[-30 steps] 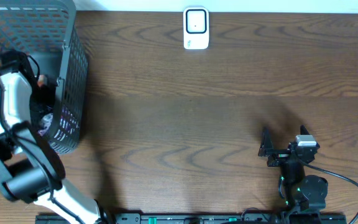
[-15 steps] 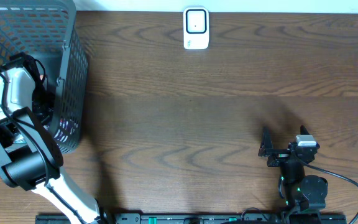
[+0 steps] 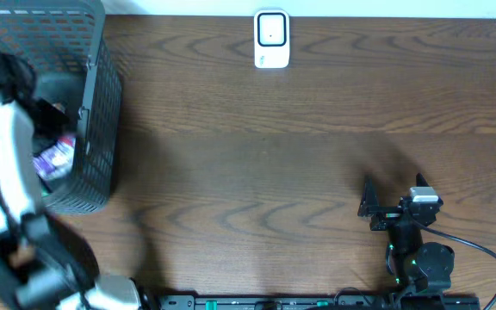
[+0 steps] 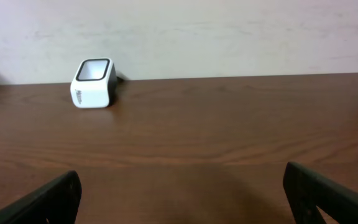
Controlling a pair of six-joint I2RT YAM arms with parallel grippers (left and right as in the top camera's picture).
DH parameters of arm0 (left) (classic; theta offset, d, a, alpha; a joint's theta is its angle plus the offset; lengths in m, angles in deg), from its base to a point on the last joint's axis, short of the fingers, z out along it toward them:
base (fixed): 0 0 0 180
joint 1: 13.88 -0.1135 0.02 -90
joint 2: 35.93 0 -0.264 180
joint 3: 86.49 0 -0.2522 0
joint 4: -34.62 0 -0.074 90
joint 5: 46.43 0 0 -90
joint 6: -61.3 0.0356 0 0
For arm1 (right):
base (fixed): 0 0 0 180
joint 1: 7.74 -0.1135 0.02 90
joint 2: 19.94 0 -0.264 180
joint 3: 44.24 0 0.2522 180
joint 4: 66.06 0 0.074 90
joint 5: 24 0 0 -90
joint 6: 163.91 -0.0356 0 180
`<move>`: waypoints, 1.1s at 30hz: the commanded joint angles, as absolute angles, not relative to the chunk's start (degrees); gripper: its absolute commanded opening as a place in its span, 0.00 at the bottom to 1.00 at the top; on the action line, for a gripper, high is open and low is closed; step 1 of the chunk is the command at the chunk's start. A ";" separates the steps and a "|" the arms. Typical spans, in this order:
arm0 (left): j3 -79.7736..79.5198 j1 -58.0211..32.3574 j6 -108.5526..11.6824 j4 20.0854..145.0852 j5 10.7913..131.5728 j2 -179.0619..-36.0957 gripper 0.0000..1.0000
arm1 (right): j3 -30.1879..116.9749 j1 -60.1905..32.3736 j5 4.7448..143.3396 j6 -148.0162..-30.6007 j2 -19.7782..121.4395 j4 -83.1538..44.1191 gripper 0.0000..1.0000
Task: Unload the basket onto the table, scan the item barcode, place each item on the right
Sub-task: 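Lift the purple package out and carry it toward the scanner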
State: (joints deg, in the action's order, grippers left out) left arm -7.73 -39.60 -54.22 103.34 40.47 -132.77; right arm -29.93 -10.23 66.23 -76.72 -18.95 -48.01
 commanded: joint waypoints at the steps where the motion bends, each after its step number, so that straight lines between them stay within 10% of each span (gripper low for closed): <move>1: -9.37 -39.84 -54.74 100.32 42.09 -123.46 0.07 | -30.14 -10.44 66.36 -77.51 -19.23 -47.94 0.99; 15: -9.37 -37.39 -57.10 76.17 56.36 -101.84 0.07 | -30.12 -10.44 66.36 -77.51 -19.23 -47.94 0.99; 33: -9.26 10.22 -49.91 84.93 48.36 -116.66 0.07 | -30.12 -10.44 66.36 -77.51 -19.23 -47.94 0.99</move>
